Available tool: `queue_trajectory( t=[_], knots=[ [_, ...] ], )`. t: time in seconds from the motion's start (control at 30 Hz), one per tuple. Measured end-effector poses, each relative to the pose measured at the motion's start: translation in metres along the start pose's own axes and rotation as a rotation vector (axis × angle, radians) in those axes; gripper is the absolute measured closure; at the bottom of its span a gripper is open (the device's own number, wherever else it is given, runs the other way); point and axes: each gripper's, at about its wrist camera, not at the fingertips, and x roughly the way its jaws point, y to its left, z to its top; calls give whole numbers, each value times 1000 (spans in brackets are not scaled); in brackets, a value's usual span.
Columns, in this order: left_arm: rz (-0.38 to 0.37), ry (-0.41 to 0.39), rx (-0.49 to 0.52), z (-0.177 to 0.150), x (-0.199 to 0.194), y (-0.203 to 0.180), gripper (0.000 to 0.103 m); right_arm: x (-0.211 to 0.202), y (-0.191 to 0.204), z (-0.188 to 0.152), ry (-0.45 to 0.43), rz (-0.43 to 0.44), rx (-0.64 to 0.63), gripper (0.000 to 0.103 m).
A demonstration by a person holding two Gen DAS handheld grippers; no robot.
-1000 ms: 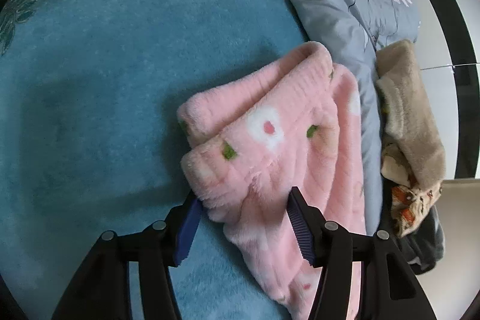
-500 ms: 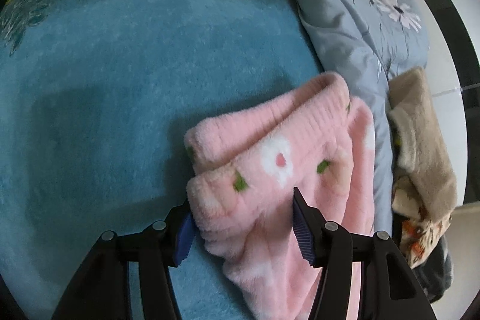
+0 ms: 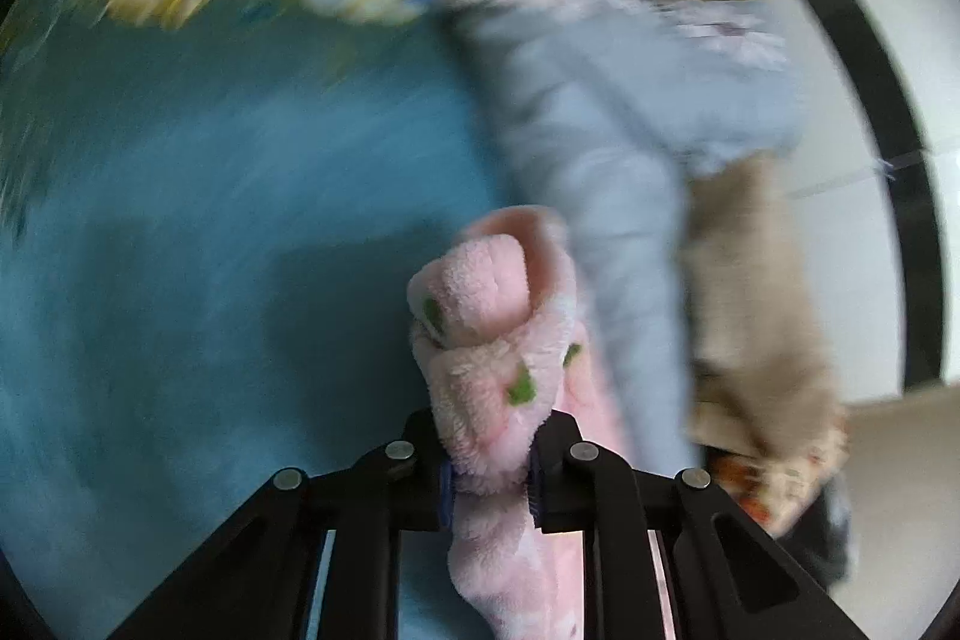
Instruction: Fold clothes
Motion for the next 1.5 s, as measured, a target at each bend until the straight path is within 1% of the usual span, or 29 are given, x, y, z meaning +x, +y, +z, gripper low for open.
queue_trajectory(
  t=[0.07,0.1,0.13,0.17,0.23,0.27,0.3,0.37,0.4,0.43,0.47,0.53,0.6,0.63,0.7,0.73,0.77,0.8,0.83,0.87,0.93,0.97,1.1,1.2,1.27,1.4,1.5],
  knots=[
    [-73,-33,90,12,-29,-22,85,-26,15,0,-9,57,-39,90],
    [-95,-51,141,15,-44,-28,85,-36,19,2,-15,71,-53,90],
    [-107,-64,179,16,-52,-31,85,-48,21,0,-23,91,-63,90],
    [-101,-67,204,14,-55,-27,84,-66,15,-5,-31,127,-66,90],
    [-46,-52,240,9,-60,-2,83,-88,-1,-14,-41,145,-69,90],
    [-10,-38,254,7,-57,11,83,-97,-16,-21,-38,129,-70,90],
    [48,-3,248,4,-41,26,83,-100,-32,-26,-32,94,-64,90],
    [179,94,188,-3,-4,62,83,-103,-78,-39,5,-17,-6,90],
    [211,122,145,-7,7,78,83,-102,-99,-43,21,-57,37,90],
    [233,139,107,-10,15,90,83,-101,-115,-48,29,-86,71,90],
    [239,135,79,-12,16,96,83,-100,-131,-53,36,-114,104,90],
    [249,130,38,-15,18,105,83,-102,-143,-58,28,-114,141,89],
    [258,142,66,-14,15,100,82,-105,-149,-62,22,-107,160,87],
    [266,151,87,-13,14,97,80,-106,-147,-61,23,-112,149,85],
    [281,178,131,-11,14,90,77,-113,-145,-60,39,-124,121,84],
    [278,192,136,-10,13,89,77,-117,-145,-59,47,-130,108,84],
    [261,204,116,-9,11,90,74,-119,-144,-58,49,-136,100,83],
    [248,212,87,-9,9,94,68,-123,-144,-58,47,-138,98,83],
    [235,216,57,-8,5,98,65,-127,-145,-57,43,-140,96,81],
    [224,208,31,-7,0,101,64,-131,-146,-57,40,-142,94,79],
    [213,178,11,-3,-12,105,59,-138,-148,-56,34,-146,89,76],
    [215,162,14,-2,-19,105,58,-144,-149,-55,22,-149,92,73],
    [206,99,39,-4,-50,100,53,-172,-155,-50,-36,-160,103,72],
    [178,83,73,-16,-63,87,49,-184,-148,-54,-43,-106,75,70],
    [139,97,80,-25,-59,73,48,-179,-141,-57,-13,-81,48,69],
    [42,148,67,-53,-62,46,47,-153,-128,-62,51,-72,2,68],
    [9,199,106,-70,-59,21,47,-132,-129,-64,80,-78,11,68]
  ],
)
